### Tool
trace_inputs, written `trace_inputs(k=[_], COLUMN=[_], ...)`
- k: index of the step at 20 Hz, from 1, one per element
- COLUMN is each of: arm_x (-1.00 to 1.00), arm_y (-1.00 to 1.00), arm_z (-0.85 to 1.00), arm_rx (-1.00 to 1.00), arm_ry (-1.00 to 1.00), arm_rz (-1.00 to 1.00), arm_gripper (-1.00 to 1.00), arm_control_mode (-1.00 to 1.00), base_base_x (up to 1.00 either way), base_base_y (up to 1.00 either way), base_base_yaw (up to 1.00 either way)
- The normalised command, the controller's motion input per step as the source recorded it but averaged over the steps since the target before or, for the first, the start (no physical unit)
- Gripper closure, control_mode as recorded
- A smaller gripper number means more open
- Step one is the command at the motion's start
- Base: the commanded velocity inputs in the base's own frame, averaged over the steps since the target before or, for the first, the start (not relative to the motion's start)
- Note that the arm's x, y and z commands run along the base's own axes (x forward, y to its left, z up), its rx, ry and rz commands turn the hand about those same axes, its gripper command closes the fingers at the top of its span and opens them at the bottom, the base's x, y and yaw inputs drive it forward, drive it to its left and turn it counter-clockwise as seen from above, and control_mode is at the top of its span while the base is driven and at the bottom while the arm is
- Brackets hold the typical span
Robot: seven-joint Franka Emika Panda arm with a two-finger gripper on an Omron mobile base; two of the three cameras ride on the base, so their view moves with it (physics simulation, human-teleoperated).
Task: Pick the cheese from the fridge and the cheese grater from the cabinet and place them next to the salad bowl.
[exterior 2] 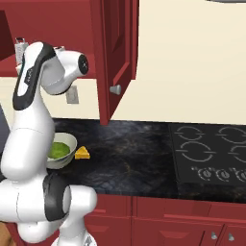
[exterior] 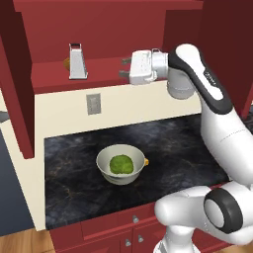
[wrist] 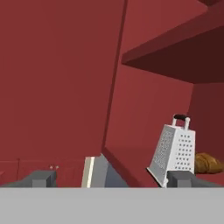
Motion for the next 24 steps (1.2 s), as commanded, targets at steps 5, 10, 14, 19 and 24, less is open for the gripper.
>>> trace_inputs(k=[5,10,14,19,24], arm_x=[0.03,0.20,0.30,0.50,0.51], arm_y=[0.60,0.09,0.00,0.00,0.23], arm_z=[0.41,0.09,0.06,0.13,0.05], arm_rx=[0.00,0.00,0.01,0.00,0.00], arm_ry=[0.00,0.00,0.00,0.00,0.00], arm_rz=[-0.07,0.00,0.06,0.08,0.06], arm_gripper=[-1.00,-1.00,-1.00,-1.00,-1.00], arm_control_mode=[-1.00,-1.00,-1.00,-1.00,-1.00], base_base_x=[0.00,0.00,0.00,0.00,0.00], base_base_y=[0.00,0.00,0.00,0.00,0.00], base_base_yaw=[0.00,0.00,0.00,0.00,0.00])
